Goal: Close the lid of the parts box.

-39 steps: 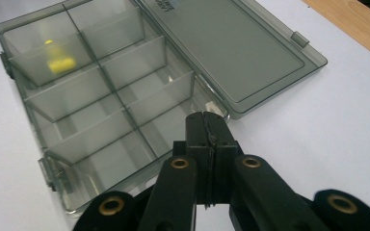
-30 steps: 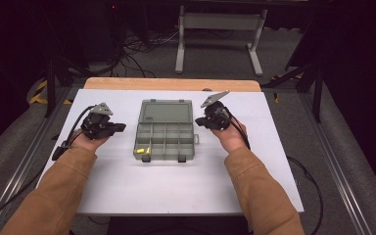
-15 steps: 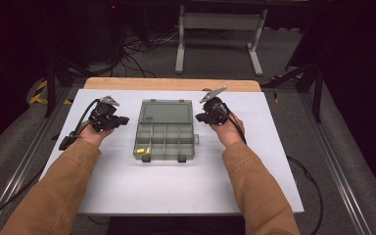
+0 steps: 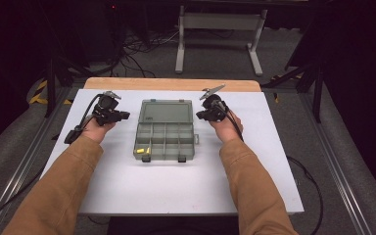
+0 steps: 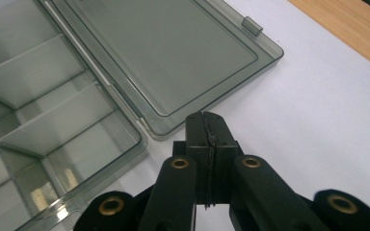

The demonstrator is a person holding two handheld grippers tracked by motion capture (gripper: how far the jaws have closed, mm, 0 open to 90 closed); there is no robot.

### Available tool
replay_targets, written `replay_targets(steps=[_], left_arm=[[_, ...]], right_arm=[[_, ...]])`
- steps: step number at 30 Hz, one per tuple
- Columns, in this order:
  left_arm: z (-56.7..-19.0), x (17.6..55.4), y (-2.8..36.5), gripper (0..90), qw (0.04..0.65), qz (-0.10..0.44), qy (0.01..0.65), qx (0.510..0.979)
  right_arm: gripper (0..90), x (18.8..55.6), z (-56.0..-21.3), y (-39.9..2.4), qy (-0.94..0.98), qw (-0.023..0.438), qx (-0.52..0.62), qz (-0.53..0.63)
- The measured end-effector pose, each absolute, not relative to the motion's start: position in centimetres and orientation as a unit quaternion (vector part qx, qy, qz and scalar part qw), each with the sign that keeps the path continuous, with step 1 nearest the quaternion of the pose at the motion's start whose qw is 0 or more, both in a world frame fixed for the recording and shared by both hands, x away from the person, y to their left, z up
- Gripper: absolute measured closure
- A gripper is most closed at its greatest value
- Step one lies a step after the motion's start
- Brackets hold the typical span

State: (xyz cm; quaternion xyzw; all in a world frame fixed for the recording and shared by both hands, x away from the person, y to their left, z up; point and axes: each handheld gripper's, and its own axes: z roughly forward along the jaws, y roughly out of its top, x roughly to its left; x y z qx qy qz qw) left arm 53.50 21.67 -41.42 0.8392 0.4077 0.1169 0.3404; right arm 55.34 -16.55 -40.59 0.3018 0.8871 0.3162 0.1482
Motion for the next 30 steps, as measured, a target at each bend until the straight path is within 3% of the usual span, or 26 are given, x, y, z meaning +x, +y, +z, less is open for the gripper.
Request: replay_targets(steps=[12,30], left_arm=[[-42.3,54.2,20.5,89.7,0.328,0.136,0.431,0.829],[-44.1,55.0,19.5,89.7,0.313,0.091,0.49,0.809]], right_arm=[[90.0,56.0,-41.5,-16.9,0.878,0.151,0.329,0.313],[90.0,56.3,-43.0,-15.9,0.881,0.148,0.337,0.299]])
